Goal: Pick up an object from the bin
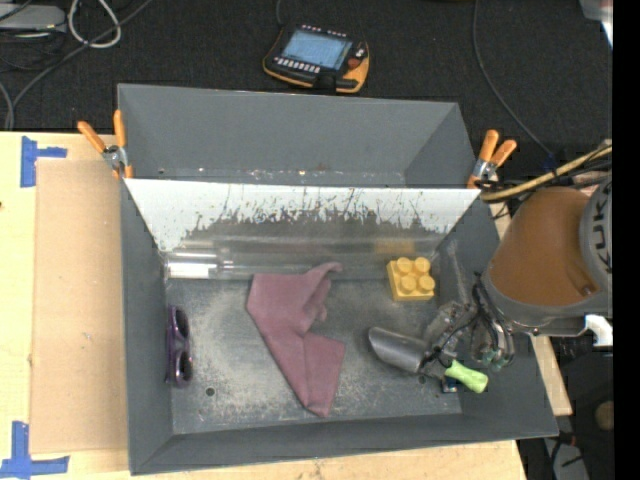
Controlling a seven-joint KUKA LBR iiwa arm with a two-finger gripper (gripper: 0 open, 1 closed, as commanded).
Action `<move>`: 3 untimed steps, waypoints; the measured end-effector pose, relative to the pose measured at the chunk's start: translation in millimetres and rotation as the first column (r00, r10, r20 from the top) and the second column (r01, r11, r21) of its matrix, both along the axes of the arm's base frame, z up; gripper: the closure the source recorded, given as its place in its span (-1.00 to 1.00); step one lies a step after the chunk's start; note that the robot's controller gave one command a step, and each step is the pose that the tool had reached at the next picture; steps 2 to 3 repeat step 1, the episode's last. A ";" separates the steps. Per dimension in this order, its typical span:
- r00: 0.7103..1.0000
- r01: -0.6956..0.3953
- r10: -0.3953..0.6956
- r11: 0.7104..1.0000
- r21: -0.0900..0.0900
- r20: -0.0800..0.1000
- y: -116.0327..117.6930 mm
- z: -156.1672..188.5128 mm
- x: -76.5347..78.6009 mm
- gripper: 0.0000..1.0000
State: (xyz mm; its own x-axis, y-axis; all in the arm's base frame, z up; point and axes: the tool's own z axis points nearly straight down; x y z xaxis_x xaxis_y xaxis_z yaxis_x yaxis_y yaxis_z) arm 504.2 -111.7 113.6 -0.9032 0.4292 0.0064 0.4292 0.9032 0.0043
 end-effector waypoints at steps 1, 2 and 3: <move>1.000 -0.002 0.002 1.000 0.001 -0.004 0.1 28.5 -1.2 1.00; 1.000 -0.002 0.002 1.000 0.001 -0.004 0.1 28.5 -1.2 1.00; 1.000 -0.002 0.002 1.000 0.001 -0.004 0.1 28.5 -1.2 1.00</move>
Offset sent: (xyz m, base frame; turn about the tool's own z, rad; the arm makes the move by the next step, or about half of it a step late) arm -0.0020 0.0004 0.0286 -0.0017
